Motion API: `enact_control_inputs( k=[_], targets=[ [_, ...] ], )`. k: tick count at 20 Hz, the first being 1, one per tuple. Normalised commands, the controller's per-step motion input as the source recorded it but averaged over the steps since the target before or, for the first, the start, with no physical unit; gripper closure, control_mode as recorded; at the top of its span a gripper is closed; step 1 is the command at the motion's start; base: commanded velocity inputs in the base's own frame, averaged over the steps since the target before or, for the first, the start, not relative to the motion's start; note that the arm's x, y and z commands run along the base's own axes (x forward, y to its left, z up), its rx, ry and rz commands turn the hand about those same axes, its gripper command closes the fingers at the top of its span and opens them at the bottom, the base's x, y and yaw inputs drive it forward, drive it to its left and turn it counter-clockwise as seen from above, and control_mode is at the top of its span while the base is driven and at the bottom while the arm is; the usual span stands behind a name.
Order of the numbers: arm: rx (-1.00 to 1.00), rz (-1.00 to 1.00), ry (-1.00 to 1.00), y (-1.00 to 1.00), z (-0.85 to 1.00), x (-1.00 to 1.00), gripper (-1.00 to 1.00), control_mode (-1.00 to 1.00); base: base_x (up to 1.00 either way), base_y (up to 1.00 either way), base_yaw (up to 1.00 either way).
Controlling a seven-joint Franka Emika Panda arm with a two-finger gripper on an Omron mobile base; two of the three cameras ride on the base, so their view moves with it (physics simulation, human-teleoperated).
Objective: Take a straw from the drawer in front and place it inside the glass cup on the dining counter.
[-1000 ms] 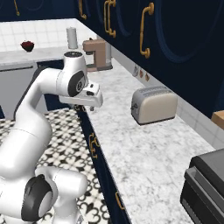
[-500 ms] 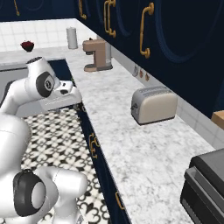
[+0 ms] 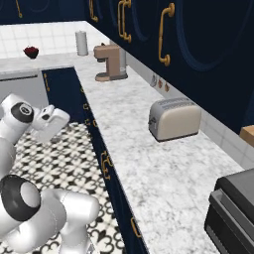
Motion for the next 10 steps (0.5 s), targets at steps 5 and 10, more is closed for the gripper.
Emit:
enact_control_inputs(
  k=[5, 10],
  targets=[
    [-0.35, -0.05, 0.00, 0.19, -0.70, 0.21, -1.00, -1.00, 0.00, 0.00, 0.00],
    [-0.28, -0.08, 0.00, 0.00, -0.65, 0.25, -1.00, -1.00, 0.00, 0.00, 0.00]
  ],
)
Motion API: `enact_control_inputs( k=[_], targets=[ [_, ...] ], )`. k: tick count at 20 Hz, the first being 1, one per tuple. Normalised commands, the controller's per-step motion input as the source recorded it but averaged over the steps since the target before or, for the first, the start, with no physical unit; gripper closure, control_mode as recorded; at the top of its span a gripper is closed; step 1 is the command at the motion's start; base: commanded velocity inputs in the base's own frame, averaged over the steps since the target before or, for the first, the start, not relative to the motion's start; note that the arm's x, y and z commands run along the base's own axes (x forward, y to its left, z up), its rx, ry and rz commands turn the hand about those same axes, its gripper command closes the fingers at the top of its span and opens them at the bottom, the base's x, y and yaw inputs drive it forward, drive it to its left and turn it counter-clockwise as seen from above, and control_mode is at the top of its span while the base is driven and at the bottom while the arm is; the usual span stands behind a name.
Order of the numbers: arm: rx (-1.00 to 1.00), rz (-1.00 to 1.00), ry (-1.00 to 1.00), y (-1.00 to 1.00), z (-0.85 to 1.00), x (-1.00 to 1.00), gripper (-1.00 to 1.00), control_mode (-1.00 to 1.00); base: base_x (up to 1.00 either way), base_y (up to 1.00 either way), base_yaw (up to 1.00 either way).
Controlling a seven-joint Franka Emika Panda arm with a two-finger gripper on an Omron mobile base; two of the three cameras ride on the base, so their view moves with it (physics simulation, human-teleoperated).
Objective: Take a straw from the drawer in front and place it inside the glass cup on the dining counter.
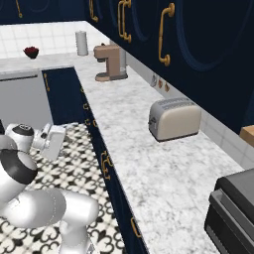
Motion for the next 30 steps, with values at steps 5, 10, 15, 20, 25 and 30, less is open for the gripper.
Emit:
enact_control_inputs(
  k=[5, 10, 15, 20, 25, 30],
  targets=[
    [-0.26, -0.09, 0.00, 0.00, -0.59, 0.30, -1.00, -1.00, 0.00, 0.00, 0.00],
    [-0.18, -0.07, 0.00, 0.00, -0.54, 0.33, -1.00, -1.00, 0.00, 0.00, 0.00],
    [-0.05, -0.08, 0.00, -0.18, -0.47, 0.24, -1.00, -1.00, 0.00, 0.00, 0.00],
    [0.00, -0.04, 0.00, -0.33, -0.35, 0.23, -1.00, -1.00, 0.00, 0.00, 0.00],
    [0.00, 0.00, -0.03, -0.32, -0.26, 0.29, -1.00, -1.00, 0.00, 0.00, 0.00],
    [0.00, 0.00, -0.03, -0.34, -0.08, 0.28, -1.00, -1.00, 0.00, 0.00, 0.00]
  ],
)
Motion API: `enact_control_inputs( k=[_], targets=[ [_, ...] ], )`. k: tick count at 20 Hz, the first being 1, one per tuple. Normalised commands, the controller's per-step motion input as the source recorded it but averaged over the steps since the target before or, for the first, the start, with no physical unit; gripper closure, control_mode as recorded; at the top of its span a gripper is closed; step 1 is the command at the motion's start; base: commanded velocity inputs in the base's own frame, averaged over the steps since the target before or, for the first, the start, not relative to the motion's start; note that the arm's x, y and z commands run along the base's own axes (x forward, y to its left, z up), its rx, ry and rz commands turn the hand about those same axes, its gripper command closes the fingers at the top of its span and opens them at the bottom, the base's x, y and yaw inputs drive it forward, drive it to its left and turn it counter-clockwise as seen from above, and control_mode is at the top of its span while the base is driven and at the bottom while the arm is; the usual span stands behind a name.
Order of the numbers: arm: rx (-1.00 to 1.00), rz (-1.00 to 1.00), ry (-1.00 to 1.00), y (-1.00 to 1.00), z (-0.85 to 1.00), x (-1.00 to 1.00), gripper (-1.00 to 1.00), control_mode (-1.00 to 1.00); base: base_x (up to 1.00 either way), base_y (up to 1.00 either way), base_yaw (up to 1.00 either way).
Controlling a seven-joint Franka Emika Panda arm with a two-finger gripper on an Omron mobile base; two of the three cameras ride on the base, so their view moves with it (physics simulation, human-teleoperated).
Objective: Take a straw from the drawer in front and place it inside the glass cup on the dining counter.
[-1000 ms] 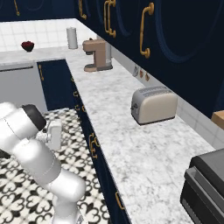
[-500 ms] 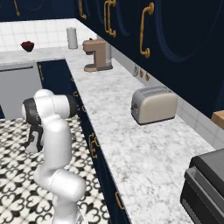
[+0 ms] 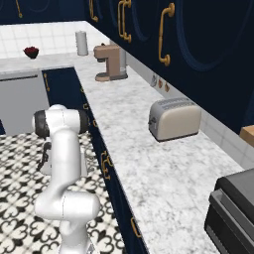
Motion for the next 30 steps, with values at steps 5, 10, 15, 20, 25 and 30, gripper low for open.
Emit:
enact_control_inputs(
  k=[5, 10, 15, 20, 25, 30],
  targets=[
    [0.00, 0.00, 0.00, -0.32, 0.00, 0.30, -1.00, -1.00, 0.00, 0.00, 0.00],
    [0.00, 0.01, 0.00, -0.20, -0.03, 0.19, -1.00, -1.00, 0.00, 0.00, 0.00],
    [0.01, 0.07, 0.00, -0.12, -0.14, 0.08, -1.00, -1.00, 0.00, 0.00, 0.00],
    [0.03, 0.09, 0.00, -0.08, -0.18, 0.08, -1.00, -1.00, 0.00, 0.00, 0.00],
    [0.05, 0.09, 0.00, -0.06, -0.17, 0.22, -1.00, -1.00, 0.00, 0.00, 0.00],
    [0.03, 0.09, 0.00, -0.03, -0.21, 0.43, -1.00, -1.00, 0.00, 0.00, 0.00]
  ],
)
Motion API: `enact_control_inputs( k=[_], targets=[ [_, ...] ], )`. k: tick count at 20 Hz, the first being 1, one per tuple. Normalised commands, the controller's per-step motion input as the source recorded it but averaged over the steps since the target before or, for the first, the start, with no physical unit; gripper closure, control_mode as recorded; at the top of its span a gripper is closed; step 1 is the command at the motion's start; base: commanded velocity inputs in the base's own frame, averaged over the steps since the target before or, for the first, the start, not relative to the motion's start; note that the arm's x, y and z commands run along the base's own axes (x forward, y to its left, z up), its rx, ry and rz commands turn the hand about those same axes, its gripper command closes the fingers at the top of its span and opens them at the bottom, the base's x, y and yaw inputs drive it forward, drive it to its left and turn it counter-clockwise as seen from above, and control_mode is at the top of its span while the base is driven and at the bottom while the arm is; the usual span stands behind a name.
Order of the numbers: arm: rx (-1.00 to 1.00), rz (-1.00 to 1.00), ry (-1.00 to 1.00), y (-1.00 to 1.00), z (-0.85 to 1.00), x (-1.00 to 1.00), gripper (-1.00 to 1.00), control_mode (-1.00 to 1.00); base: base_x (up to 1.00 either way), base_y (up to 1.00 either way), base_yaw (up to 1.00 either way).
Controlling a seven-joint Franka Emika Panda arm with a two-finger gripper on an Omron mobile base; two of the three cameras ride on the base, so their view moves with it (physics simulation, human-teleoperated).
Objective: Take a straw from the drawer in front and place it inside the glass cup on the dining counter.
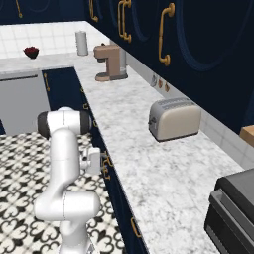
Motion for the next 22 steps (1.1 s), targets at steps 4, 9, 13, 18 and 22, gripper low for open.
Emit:
enact_control_inputs(
  k=[4, 9, 13, 18, 22],
  targets=[
    [0.01, 0.08, 0.00, -0.01, -0.31, 0.42, -1.00, -1.00, 0.00, 0.00, 0.00],
    [0.00, 0.06, 0.02, 0.00, -0.41, 0.36, -1.00, -1.00, 0.00, 0.00, 0.00],
    [0.00, 0.06, 0.00, 0.00, -0.32, 0.38, -1.00, -1.00, 0.00, 0.00, 0.00],
    [0.00, 0.06, 0.01, 0.00, -0.33, 0.40, -1.00, -1.00, 0.00, 0.00, 0.00],
    [0.00, 0.05, 0.03, -0.02, -0.34, 0.37, -1.00, -1.00, 0.00, 0.00, 0.00]
  ],
)
